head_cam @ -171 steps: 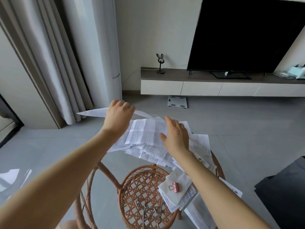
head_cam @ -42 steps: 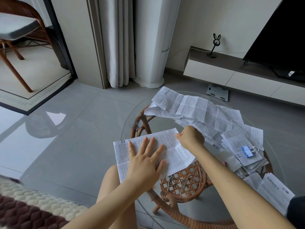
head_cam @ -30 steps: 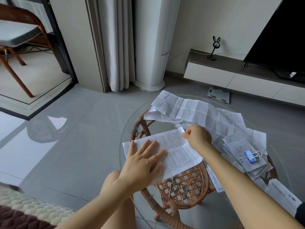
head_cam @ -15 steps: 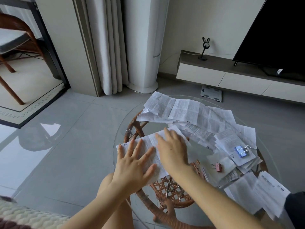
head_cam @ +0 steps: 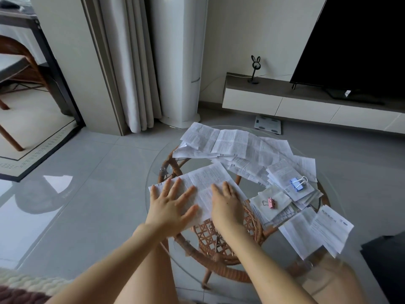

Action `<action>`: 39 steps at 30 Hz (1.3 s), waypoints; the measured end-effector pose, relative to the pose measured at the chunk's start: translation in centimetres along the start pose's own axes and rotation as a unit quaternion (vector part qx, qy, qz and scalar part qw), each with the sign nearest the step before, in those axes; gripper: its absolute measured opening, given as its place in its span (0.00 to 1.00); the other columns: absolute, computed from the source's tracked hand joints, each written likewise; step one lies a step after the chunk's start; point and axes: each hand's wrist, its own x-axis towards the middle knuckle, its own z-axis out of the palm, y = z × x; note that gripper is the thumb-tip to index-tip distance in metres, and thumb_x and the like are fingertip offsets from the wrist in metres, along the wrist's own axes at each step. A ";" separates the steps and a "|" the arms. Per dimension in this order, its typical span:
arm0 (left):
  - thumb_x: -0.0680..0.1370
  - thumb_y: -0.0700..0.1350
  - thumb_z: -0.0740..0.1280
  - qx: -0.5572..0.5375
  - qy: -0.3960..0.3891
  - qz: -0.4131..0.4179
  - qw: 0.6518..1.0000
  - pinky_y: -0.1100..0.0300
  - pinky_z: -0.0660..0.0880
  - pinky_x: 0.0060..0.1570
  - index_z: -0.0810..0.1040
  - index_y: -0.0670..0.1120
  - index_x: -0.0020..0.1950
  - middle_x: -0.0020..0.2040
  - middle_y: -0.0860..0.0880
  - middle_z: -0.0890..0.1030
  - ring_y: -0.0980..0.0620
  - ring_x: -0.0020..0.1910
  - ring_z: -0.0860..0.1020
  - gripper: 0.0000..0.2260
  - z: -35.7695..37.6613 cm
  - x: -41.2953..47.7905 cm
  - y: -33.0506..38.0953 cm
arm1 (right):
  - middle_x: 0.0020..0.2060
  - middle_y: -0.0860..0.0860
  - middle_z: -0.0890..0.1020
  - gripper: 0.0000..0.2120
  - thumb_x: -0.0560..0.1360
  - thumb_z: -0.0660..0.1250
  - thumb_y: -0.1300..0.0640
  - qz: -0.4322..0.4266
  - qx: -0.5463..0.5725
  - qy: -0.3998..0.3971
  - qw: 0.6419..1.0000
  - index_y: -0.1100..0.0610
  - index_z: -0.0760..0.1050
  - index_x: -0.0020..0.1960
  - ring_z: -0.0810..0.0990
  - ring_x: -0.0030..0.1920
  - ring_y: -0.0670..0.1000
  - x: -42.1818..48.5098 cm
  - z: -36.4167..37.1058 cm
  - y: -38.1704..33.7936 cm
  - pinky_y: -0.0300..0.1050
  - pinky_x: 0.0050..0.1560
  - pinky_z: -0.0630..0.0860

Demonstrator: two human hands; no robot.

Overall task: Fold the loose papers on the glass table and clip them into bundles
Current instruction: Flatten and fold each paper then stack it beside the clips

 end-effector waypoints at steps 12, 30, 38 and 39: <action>0.66 0.65 0.67 -0.028 -0.058 0.218 0.974 0.55 0.57 0.71 0.66 0.60 0.72 0.75 0.54 0.62 0.55 0.73 0.60 0.35 -3.5 -5.4 -7.8 | 0.76 0.55 0.54 0.22 0.83 0.49 0.59 -0.093 -0.013 -0.045 0.995 0.51 0.57 0.76 0.50 0.76 0.54 -1.2 -0.7 2.0 0.48 0.74 0.52; 0.80 0.49 0.61 -0.158 -0.026 0.187 0.969 0.57 0.74 0.40 0.78 0.51 0.43 0.36 0.59 0.79 0.58 0.35 0.74 0.09 -5.1 -8.8 0.3 | 0.72 0.36 0.59 0.31 0.73 0.62 0.63 -0.252 0.096 -0.223 0.937 0.46 0.63 0.73 0.52 0.71 0.36 -10.8 -4.2 7.4 0.36 0.74 0.44; 0.63 0.80 0.54 -0.347 -0.182 0.014 0.920 0.48 0.72 0.58 0.78 0.66 0.42 0.43 0.66 0.79 0.60 0.47 0.77 0.25 -5.0 -7.4 2.4 | 0.44 0.31 0.80 0.14 0.76 0.64 0.45 -0.099 0.227 -0.171 0.954 0.50 0.78 0.57 0.77 0.47 0.31 -11.7 -5.3 8.0 0.28 0.49 0.73; 0.60 0.83 0.52 -0.361 -0.210 -0.025 0.908 0.48 0.68 0.65 0.79 0.65 0.50 0.53 0.64 0.80 0.58 0.56 0.76 0.33 -4.9 -7.3 2.0 | 0.40 0.28 0.78 0.11 0.77 0.64 0.47 -0.101 0.226 -0.181 0.952 0.49 0.78 0.56 0.76 0.44 0.28 -11.7 -5.5 8.1 0.26 0.47 0.71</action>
